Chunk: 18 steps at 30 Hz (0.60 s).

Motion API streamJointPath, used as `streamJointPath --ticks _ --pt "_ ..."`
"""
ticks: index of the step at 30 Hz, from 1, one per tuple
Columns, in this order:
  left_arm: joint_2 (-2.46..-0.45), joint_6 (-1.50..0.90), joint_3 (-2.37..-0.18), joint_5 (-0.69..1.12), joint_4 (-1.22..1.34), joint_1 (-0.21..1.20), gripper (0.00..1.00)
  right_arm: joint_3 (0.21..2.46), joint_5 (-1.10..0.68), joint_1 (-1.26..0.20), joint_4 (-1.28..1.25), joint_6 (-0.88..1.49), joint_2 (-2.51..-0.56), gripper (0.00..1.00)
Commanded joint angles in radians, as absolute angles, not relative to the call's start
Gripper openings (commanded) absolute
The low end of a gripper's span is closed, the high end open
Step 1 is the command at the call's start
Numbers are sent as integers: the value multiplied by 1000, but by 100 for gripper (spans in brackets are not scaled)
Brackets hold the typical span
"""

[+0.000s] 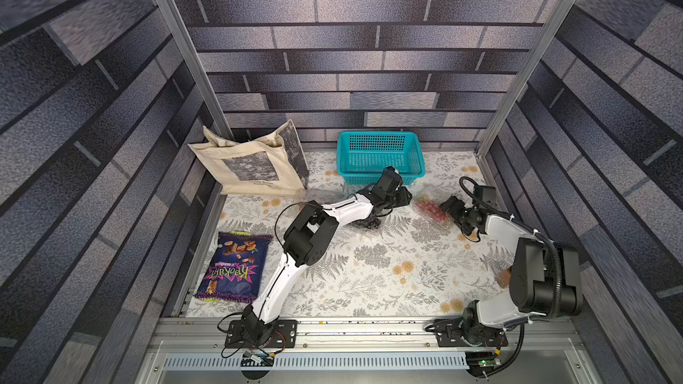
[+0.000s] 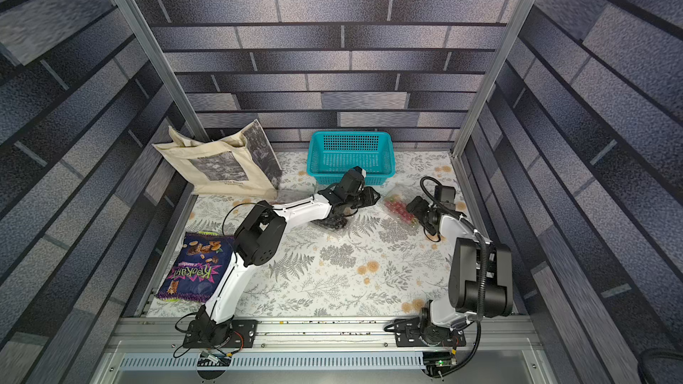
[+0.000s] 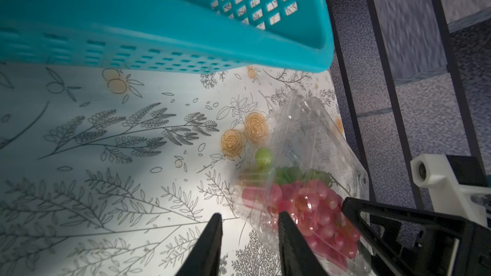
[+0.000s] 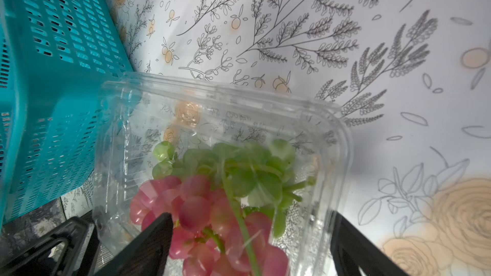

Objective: Pack grapes into containers
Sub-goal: Close the packing box at the center of the board.

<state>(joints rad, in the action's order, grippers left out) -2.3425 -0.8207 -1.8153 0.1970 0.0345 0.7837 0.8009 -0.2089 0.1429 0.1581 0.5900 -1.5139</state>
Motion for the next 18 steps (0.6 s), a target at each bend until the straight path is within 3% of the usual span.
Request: streamJointPath --ticks 1,18 --pt "-2357 -843 -1862 186 -27 794 38 773 -198 150 192 577 -1518 92" --pt "-2386 -866 -1851 160 -19 819 38 767 -203 150 184 574 -1513 92"
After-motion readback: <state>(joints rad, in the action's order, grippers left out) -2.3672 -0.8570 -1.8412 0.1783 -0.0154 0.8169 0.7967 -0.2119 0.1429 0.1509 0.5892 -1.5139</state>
